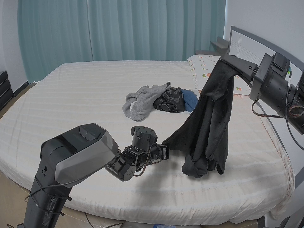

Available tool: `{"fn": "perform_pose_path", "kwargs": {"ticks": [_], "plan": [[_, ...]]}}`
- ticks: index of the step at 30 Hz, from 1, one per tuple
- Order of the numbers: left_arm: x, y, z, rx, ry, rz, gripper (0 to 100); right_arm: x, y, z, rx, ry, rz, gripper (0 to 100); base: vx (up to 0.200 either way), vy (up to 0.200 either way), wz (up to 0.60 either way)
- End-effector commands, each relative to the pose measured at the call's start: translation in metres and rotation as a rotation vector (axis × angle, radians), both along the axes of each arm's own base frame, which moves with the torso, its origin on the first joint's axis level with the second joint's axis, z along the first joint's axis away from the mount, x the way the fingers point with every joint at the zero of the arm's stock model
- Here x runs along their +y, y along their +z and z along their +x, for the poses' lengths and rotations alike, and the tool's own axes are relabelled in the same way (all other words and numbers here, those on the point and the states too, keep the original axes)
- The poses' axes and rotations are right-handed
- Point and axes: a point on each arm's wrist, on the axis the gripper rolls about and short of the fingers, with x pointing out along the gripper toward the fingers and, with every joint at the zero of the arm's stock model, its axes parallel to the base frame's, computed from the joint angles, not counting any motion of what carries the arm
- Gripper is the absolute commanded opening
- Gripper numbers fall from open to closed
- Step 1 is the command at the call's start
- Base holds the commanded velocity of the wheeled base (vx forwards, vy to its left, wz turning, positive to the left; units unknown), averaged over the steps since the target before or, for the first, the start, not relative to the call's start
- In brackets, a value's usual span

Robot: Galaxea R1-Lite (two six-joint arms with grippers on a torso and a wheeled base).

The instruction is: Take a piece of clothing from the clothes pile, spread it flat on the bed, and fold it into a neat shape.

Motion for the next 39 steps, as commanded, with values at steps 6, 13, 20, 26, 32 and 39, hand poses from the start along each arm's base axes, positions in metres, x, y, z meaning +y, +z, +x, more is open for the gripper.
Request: {"fn": "perform_pose_path", "kwargs": {"ticks": [6, 13, 20, 26, 32, 39], "plan": [[0.025, 0.072, -0.022, 0.012, 0.078, -0.132, 0, 0.000, -0.021, 0.021, 0.073, -0.029, -0.044, 0, 0.000, 0.000, 0.00], [0.047, 0.150, -0.054, -0.012, 0.145, -0.250, 0, 0.010, -0.058, 0.066, 0.168, -0.081, -0.106, 0, 0.000, 0.000, 0.00], [0.089, 0.243, -0.080, -0.132, 0.241, -0.355, 0, 0.008, -0.023, 0.116, -0.005, -0.246, 0.015, 0, 0.000, 0.000, 0.00], [0.121, 0.291, -0.094, -0.236, 0.309, -0.409, 0, -0.006, 0.039, 0.109, -0.174, -0.320, 0.127, 0, 0.000, 0.000, 0.00], [0.123, 0.260, -0.100, -0.147, 0.318, -0.355, 0, 0.006, -0.007, 0.106, -0.042, -0.272, 0.050, 0, 0.000, 0.000, 0.00], [0.112, 0.210, -0.105, 0.000, 0.321, -0.354, 0, 0.033, -0.069, 0.101, 0.137, -0.205, -0.058, 0, 0.000, 0.000, 0.00]]}}
